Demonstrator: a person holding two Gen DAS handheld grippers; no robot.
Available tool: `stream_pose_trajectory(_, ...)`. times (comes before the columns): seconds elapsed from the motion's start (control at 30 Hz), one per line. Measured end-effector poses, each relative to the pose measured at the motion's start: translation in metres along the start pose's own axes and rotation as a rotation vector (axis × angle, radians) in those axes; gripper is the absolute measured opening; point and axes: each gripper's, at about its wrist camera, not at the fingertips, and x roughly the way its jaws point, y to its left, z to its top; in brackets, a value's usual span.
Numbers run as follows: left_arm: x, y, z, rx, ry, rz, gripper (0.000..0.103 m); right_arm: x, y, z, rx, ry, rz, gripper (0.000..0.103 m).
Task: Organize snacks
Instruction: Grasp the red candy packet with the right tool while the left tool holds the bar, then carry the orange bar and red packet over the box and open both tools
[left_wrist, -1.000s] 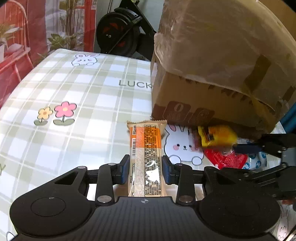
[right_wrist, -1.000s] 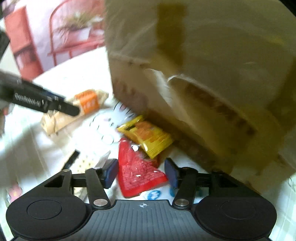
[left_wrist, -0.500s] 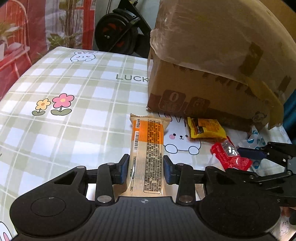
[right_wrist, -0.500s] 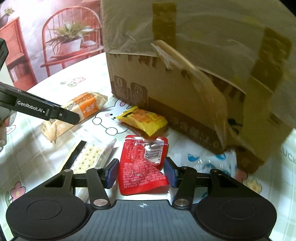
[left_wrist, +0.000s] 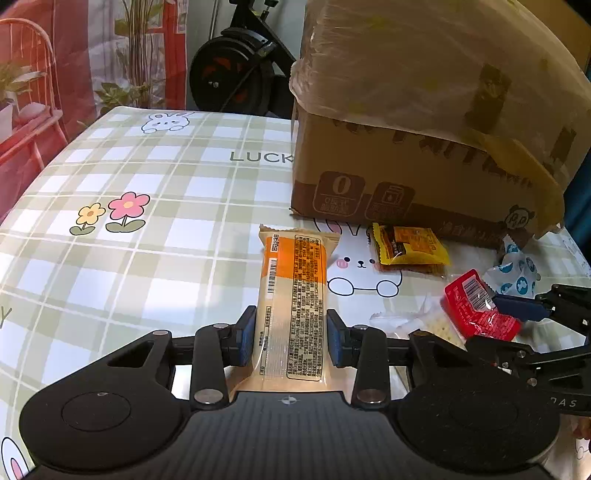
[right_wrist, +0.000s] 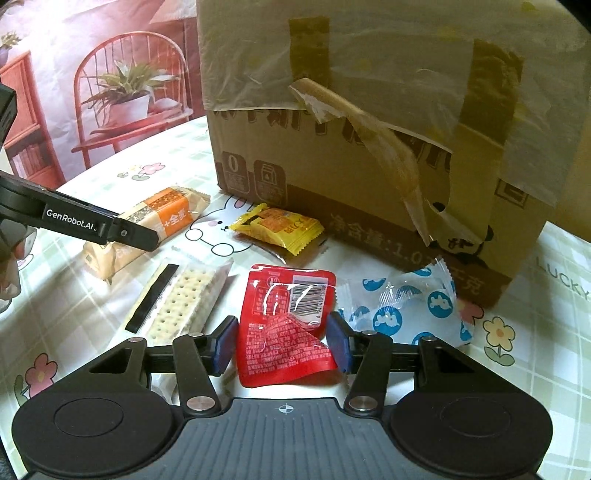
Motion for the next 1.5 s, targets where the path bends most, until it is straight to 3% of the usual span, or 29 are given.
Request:
stream_pose_trajectory(0.4,-0.008,0.003,-0.007,0.001,-0.013,-0.012,0.039,-0.004,0.005,-0.004,-0.015,-0.018,-0.021,0.047)
stream_pose_trajectory(0.9,-0.048,0.004,-0.026,-0.034,-0.065,-0.040,0.039,-0.050,-0.003,-0.021,0.077,-0.131,0.013,0.047)
stream_pose_trajectory(1.13,-0.080,-0.001,0.001,-0.001,-0.200,-0.059,0.039,-0.093,-0.002,0.006,0.015,-0.271,0.000,0.047)
stream_pose_trajectory(1.37,-0.122,-0.017,0.053,0.058,-0.381,-0.101,0.039,-0.141,-0.022,0.066,0.008,-0.452,-0.033,0.047)
stream_pose_trajectory(1.5,-0.132,-0.034,0.092,0.103,-0.448,-0.144,0.039,-0.153,-0.043,0.108,0.047,-0.498,-0.046,0.047)
